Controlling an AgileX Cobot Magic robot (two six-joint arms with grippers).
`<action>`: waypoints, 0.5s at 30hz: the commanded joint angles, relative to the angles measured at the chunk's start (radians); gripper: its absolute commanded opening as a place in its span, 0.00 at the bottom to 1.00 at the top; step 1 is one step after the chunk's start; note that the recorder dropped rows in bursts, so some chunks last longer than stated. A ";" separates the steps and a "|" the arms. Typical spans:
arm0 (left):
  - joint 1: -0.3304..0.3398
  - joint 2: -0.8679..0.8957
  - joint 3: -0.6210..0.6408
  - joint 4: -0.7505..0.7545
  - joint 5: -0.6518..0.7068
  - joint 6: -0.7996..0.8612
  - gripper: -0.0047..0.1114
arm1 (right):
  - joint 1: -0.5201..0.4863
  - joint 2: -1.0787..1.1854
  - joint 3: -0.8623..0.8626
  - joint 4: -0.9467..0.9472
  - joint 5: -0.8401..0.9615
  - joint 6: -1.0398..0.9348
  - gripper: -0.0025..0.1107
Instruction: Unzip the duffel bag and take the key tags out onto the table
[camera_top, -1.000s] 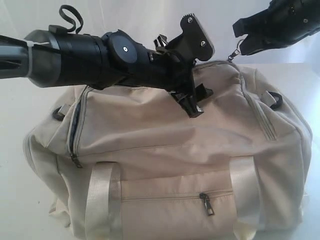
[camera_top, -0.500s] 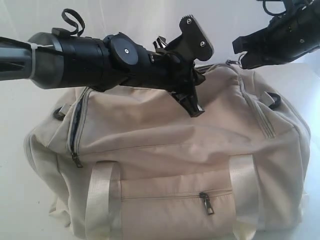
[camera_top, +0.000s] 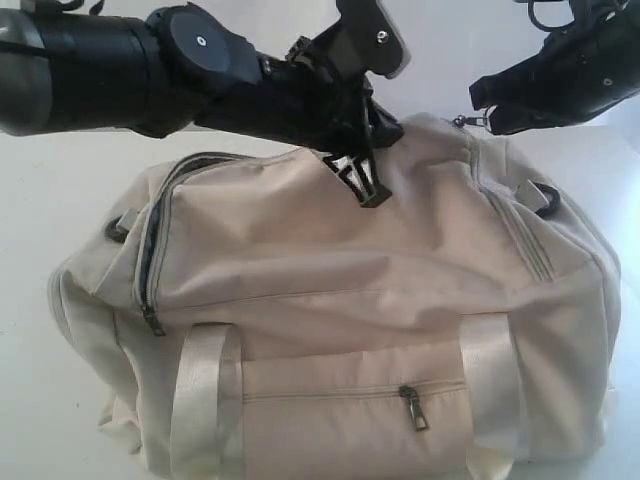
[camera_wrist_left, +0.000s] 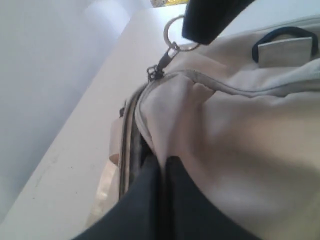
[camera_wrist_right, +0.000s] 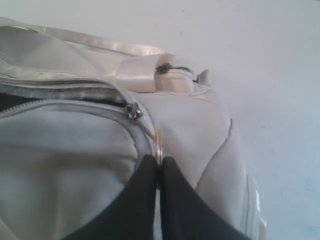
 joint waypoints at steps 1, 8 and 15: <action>0.068 -0.019 -0.002 -0.021 0.137 -0.076 0.04 | -0.010 -0.009 0.004 -0.004 0.009 -0.003 0.02; 0.107 -0.019 -0.002 -0.019 0.206 -0.149 0.04 | -0.010 -0.020 0.004 -0.002 0.114 0.023 0.02; 0.107 -0.019 -0.002 -0.019 0.209 -0.168 0.04 | -0.010 -0.097 0.007 -0.002 0.156 0.023 0.02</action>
